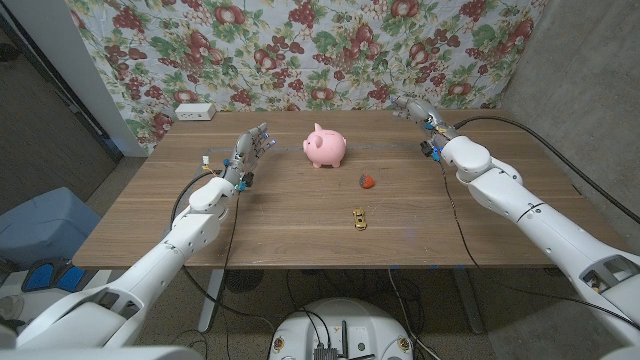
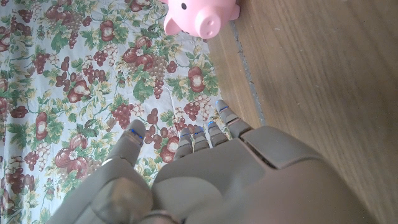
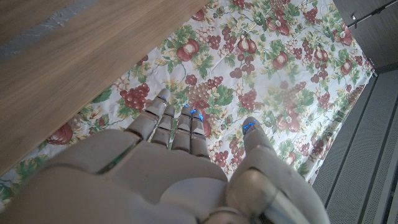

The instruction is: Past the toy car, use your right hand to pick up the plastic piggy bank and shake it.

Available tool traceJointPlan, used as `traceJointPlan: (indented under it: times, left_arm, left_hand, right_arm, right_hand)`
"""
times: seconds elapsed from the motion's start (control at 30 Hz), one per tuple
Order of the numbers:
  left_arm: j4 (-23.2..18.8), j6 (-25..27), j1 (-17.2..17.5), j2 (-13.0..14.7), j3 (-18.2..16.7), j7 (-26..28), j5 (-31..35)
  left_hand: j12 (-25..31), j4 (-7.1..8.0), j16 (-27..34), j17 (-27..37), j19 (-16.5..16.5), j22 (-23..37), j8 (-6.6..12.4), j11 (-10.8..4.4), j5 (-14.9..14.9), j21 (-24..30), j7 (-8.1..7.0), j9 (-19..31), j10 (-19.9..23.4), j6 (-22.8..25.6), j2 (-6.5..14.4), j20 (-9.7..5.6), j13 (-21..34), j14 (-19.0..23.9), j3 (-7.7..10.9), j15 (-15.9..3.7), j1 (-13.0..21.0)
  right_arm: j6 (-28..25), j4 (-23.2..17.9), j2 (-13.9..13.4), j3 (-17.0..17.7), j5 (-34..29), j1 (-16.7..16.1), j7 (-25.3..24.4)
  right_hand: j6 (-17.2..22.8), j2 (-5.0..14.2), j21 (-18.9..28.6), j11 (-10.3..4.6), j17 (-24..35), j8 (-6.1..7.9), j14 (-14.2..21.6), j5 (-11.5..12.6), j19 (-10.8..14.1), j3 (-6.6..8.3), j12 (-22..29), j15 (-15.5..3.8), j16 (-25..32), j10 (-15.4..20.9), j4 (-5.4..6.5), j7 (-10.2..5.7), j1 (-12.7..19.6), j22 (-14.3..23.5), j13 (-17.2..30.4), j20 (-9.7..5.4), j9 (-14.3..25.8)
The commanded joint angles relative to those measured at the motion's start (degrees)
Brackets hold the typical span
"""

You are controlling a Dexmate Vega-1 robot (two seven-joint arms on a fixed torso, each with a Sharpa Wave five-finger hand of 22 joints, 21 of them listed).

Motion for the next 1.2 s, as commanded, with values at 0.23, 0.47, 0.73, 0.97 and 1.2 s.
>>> traceJointPlan:
  times: [0.23,0.47,0.73,0.97,1.2]
  left_arm:
    - [-1.5,-0.1,1.2,0.4,-0.3,0.5,0.0]
    - [-1.5,-0.3,1.2,0.4,-0.3,0.5,0.0]
    - [-1.6,-0.4,1.3,0.4,-0.3,0.4,-0.1]
    - [-1.7,-0.4,1.3,0.3,-0.3,0.6,0.0]
    - [-1.7,-0.4,1.3,0.3,-0.3,0.6,0.0]
  left_hand:
    - [0.2,-0.45,0.4,0.2,0.5,0.2,0.21,-0.11,0.1,-0.2,-0.01,0.2,0.3,0.4,2.0,0.18,0.2,0.0,0.17,-1.63,-0.6]
    - [0.2,-0.48,0.4,0.2,0.6,0.2,0.22,-0.10,0.1,-0.4,-0.02,0.2,0.3,0.4,2.0,0.20,0.2,0.0,0.19,-1.64,-0.7]
    - [0.2,-0.52,0.4,0.2,0.7,0.2,0.23,-0.02,0.1,-0.5,0.04,0.2,0.3,0.5,2.0,0.21,0.2,0.0,0.21,-1.73,-0.7]
    - [0.2,-0.55,0.3,0.2,0.7,0.2,0.23,-0.05,0.1,-0.6,0.01,0.2,0.4,0.5,2.0,0.25,0.2,0.0,0.23,-1.62,-0.7]
    - [0.2,-0.61,0.4,0.1,0.8,0.2,0.22,-0.04,0.1,-0.8,0.09,0.2,0.3,0.5,2.0,0.24,0.2,0.1,0.24,-1.65,-0.7]
  right_arm:
    - [-3.0,-3.4,-1.5,-1.4,-4.8,1.5,0.1]
    - [-5.1,-5.0,-2.0,-2.4,-7.4,2.4,0.0]
    - [-7.4,-6.4,-2.4,-3.7,-10.4,3.8,0.6]
    - [-8.1,-6.6,-2.5,-4.7,-12.1,5.0,1.7]
    - [-9.1,-6.8,-2.4,-5.6,-13.6,6.0,2.7]
  right_hand:
    - [0.2,-0.12,0.0,-0.11,0.2,0.25,0.2,0.4,0.3,0.41,0.0,-0.47,-0.2,0.1,-0.19,-0.50,0.9,0.1,0.3,-0.34,0.2]
    - [0.1,-0.13,0.0,-0.19,0.2,0.21,0.2,0.4,0.2,0.45,-0.1,-0.47,-0.2,0.1,-0.22,-0.73,1.0,0.1,0.3,-0.36,0.2]
    - [0.1,-0.12,0.1,-0.50,0.2,0.24,0.3,0.4,0.4,0.51,-0.1,-0.62,-0.2,0.1,-0.27,-0.94,1.1,0.1,0.3,-0.55,0.2]
    - [0.1,-0.06,0.0,-0.70,0.2,0.23,0.3,0.4,0.4,0.61,0.0,-0.62,-0.3,0.2,-0.35,-1.04,1.3,0.1,0.3,-0.50,0.2]
    - [0.2,-0.04,0.0,-0.95,0.2,0.26,0.3,0.5,0.3,0.70,-0.1,-0.79,-0.3,0.2,-0.42,-1.28,1.5,0.1,0.3,-0.42,0.2]
